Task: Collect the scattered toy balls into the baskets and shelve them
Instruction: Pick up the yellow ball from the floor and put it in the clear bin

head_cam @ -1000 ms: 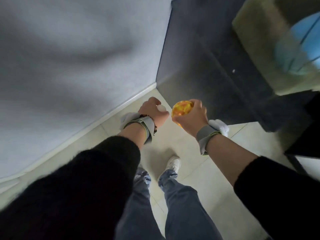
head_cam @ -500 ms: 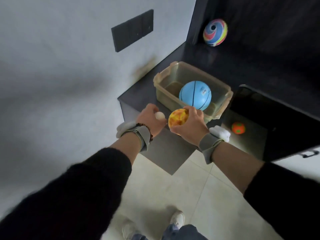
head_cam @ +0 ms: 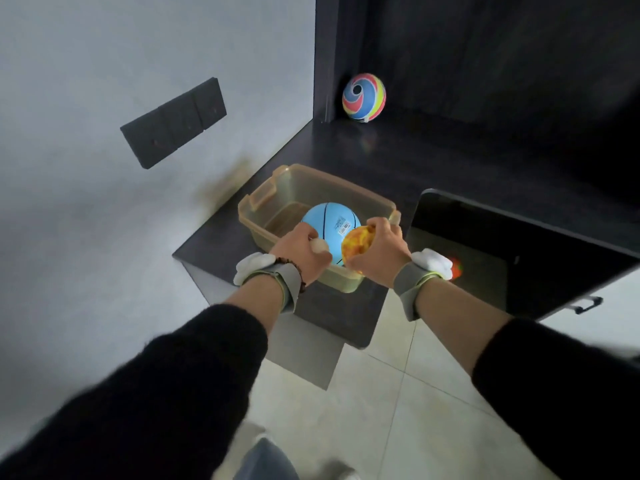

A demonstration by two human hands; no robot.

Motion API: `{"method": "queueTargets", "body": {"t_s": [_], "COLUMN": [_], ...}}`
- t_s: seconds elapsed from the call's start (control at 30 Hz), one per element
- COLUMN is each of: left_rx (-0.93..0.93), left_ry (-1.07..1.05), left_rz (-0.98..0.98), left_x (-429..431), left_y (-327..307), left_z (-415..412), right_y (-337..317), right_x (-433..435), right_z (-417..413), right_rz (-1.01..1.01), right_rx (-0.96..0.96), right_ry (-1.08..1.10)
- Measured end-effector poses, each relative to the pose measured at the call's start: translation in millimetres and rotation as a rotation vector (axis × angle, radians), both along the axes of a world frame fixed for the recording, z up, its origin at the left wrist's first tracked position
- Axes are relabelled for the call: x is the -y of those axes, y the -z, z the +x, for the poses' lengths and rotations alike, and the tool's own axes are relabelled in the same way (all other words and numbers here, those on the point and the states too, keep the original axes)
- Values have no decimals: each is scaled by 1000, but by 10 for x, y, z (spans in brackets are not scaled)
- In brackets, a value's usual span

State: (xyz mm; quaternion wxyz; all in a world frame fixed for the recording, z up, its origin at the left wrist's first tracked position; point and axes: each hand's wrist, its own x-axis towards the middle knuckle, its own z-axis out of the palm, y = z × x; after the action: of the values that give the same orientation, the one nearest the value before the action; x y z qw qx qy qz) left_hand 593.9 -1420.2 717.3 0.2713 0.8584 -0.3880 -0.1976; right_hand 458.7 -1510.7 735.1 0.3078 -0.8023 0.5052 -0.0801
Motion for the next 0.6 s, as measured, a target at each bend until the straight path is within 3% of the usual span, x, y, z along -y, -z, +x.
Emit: {"method": "queueTargets", "body": {"t_s": [0.27, 0.6], "left_rx": [0, 89], "left_ry": [223, 548], "left_rz": [202, 413], "left_x": [771, 1348], "left_y": [227, 639], "left_z": [319, 749], "right_y": [434, 713], "right_x": [514, 1001], "right_z": [436, 797], "right_rz": [-20, -28], "right_rx": [-244, -231], "right_ry": [-31, 39]}}
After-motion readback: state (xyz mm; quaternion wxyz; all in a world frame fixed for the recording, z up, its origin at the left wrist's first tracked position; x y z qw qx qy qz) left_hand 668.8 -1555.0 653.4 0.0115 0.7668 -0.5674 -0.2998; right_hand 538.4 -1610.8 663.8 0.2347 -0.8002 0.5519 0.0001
